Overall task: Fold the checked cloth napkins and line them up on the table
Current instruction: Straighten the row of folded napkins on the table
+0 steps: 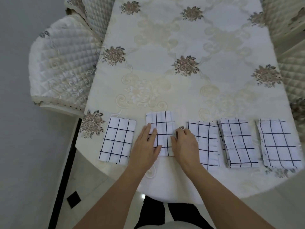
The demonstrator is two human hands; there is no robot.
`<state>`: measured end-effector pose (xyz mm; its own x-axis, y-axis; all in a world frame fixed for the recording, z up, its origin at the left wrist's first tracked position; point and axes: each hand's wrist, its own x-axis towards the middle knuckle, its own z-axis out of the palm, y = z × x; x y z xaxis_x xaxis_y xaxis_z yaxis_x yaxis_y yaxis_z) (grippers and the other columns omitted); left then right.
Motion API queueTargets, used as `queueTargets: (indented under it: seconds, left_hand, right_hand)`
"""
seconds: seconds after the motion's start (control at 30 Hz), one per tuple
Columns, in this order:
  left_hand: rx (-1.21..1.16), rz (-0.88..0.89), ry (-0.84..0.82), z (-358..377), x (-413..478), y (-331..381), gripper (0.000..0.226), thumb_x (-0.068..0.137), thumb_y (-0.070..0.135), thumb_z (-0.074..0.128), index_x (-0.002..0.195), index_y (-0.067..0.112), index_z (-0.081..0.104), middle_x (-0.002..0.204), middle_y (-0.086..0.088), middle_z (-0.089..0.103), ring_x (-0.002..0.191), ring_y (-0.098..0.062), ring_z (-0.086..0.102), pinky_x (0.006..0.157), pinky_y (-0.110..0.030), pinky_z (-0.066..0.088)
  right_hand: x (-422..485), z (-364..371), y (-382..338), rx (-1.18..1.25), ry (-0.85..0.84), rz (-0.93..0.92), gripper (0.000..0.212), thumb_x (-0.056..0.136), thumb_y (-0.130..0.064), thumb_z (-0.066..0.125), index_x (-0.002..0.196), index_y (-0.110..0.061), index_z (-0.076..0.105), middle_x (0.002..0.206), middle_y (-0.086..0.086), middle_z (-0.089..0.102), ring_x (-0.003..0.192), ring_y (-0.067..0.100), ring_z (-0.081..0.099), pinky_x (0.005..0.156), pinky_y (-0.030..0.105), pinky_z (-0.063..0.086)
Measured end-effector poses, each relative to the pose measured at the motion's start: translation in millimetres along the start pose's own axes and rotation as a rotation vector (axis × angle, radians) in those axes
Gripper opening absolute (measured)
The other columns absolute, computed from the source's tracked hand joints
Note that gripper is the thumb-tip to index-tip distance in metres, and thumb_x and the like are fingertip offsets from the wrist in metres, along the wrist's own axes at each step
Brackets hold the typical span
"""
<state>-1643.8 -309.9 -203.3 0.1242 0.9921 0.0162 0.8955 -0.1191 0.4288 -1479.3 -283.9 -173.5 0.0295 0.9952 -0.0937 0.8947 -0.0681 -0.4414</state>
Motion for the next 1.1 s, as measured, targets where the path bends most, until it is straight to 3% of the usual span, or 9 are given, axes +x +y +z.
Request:
queueTargets:
  seconds: [0.13,0.3,0.4,0.47,0.57,0.7,0.83,1.0,1.1]
  left_hand:
    - [-0.006,0.056,-0.009,3,-6,-5,0.063,0.090,0.036,0.067,0.143,0.005,0.050,0.157,-0.016,0.036,0.146,-0.029,0.034,0.106,-0.044,0.048]
    - [0.021,0.092,-0.052,-1,-20,-11,0.064,0.095,0.048,0.046,0.144,0.007,0.048,0.159,-0.015,0.033,0.147,-0.029,0.031,0.108,-0.046,0.045]
    - [0.081,0.110,-0.095,-7,-26,-12,0.065,0.096,0.050,0.042,0.149,0.011,0.043,0.163,-0.012,0.025,0.151,-0.027,0.021,0.115,-0.046,0.037]
    - [0.138,0.134,-0.106,-12,-26,-11,0.066,0.097,0.050,0.039,0.151,0.014,0.039,0.165,-0.011,0.019,0.153,-0.025,0.014,0.120,-0.045,0.028]
    - [0.215,0.162,-0.127,-16,-21,-10,0.068,0.096,0.050,0.034,0.154,0.014,0.034,0.165,-0.008,0.019,0.153,-0.023,0.013,0.121,-0.045,0.024]
    - [0.293,0.145,-0.213,-18,-18,-14,0.069,0.096,0.053,0.030,0.154,0.015,0.034,0.164,-0.007,0.023,0.152,-0.023,0.021,0.119,-0.049,0.029]
    - [0.292,0.113,-0.298,-21,-19,-12,0.068,0.100,0.051,0.028,0.158,0.018,0.019,0.167,-0.003,0.007,0.154,-0.020,0.008,0.123,-0.048,0.018]
    - [0.264,0.130,-0.291,-32,-19,-16,0.070,0.098,0.052,0.026,0.158,0.016,0.022,0.167,-0.003,0.011,0.154,-0.019,0.011,0.123,-0.047,0.019]
    - [0.235,0.200,-0.203,-50,-32,-45,0.070,0.098,0.053,0.034,0.155,0.012,0.030,0.165,-0.003,0.021,0.152,-0.019,0.018,0.123,-0.044,0.020]
  right_hand:
    - [-8,5,-5,0.011,-0.020,0.020,0.013,0.093,-0.016,0.061,0.100,-0.004,0.061,0.098,0.013,0.059,0.084,0.030,0.056,0.065,0.035,0.044]
    - [-28,9,-11,-0.020,-0.054,0.065,0.037,0.094,-0.018,0.060,0.128,-0.004,0.056,0.120,0.014,0.058,0.094,0.029,0.057,0.072,0.036,0.048]
    - [-38,8,-12,-0.107,0.037,0.024,0.051,0.089,-0.017,0.066,0.137,-0.004,0.051,0.129,0.015,0.055,0.101,0.030,0.057,0.074,0.038,0.053]
    - [-41,9,-10,-0.167,0.060,-0.106,0.049,0.093,-0.014,0.059,0.140,-0.003,0.049,0.138,0.017,0.052,0.121,0.033,0.054,0.089,0.041,0.053]
    - [-40,18,-4,-0.259,-0.040,-0.291,0.053,0.098,-0.016,0.034,0.148,0.000,0.040,0.154,0.019,0.040,0.145,0.034,0.037,0.115,0.048,0.037]
    - [-41,24,5,-0.314,-0.113,-0.314,0.058,0.099,-0.023,0.022,0.148,0.003,0.039,0.157,0.021,0.036,0.146,0.033,0.035,0.116,0.050,0.035]
    - [-44,24,7,-0.326,-0.132,-0.322,0.059,0.099,-0.023,0.023,0.148,0.006,0.039,0.156,0.023,0.035,0.146,0.035,0.035,0.115,0.051,0.036]
    - [-47,22,-1,-0.362,-0.099,-0.293,0.056,0.097,-0.019,0.033,0.146,0.006,0.041,0.155,0.024,0.036,0.144,0.037,0.037,0.113,0.053,0.039]
    - [-52,19,-22,-0.345,-0.020,-0.300,0.056,0.097,-0.018,0.045,0.148,0.004,0.038,0.156,0.024,0.035,0.146,0.036,0.034,0.119,0.050,0.029]
